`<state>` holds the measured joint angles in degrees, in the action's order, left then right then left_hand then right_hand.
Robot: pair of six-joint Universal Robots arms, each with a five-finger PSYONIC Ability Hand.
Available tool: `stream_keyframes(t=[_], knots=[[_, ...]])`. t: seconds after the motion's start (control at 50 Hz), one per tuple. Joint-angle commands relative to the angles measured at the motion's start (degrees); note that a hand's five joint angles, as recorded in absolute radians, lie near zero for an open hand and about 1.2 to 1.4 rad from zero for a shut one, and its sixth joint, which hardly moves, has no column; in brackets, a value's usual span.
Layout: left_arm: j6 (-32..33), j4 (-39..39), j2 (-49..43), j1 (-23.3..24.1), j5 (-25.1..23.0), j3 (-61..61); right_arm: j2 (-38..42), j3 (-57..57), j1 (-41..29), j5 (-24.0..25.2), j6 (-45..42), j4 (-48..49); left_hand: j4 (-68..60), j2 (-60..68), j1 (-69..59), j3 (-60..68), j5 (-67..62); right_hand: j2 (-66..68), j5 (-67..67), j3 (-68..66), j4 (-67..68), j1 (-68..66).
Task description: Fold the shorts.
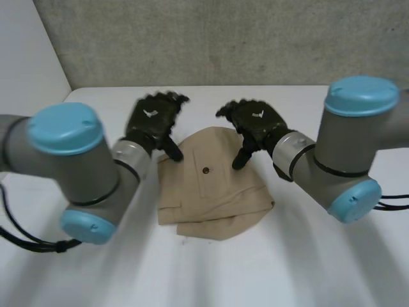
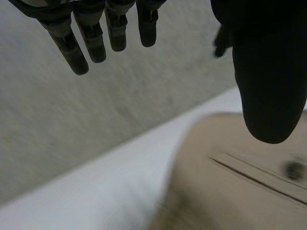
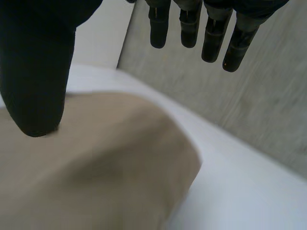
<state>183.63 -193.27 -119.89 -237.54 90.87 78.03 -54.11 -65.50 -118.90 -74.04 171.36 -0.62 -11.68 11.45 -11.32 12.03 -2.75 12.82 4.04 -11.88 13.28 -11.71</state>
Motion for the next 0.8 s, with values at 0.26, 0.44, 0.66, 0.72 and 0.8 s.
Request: stream_keyframes(t=[0.26,0.44,0.66,0.72,0.8], knots=[[-5.0,12.9,-11.5,1.6,6.3,-7.3,14.8,13.7,0.4,-3.3,-3.3,-13.7,1.6,-1.4,1.3,-2.0,2.7,-2.8,-4.0,1.9,-3.3,1.7],[1.1,12.7,-15.2,2.7,6.1,-9.1,14.9,12.2,1.8,-8.8,-11.5,-13.7,1.6,-1.4,1.3,-2.0,2.7,-2.8,-4.0,1.9,-3.3,1.7],[2.3,12.6,-17.0,3.0,6.2,-11.1,13.9,9.3,1.9,-10.9,-11.6,-13.4,1.6,-1.4,1.3,-2.0,2.7,-2.8,-4.0,1.9,-3.3,1.7],[2.3,12.7,-16.9,2.9,6.2,-11.7,13.1,8.5,1.8,-10.9,-11.8,-12.1,1.6,-1.4,1.3,-2.0,2.7,-2.8,-4.0,1.9,-3.3,1.7],[2.1,12.9,-15.6,2.9,5.9,-11.9,11.1,7.8,1.2,-10.9,-11.5,-11.2,1.7,-1.5,1.3,-2.0,2.8,-2.8,-4.0,1.9,-3.3,1.7]])
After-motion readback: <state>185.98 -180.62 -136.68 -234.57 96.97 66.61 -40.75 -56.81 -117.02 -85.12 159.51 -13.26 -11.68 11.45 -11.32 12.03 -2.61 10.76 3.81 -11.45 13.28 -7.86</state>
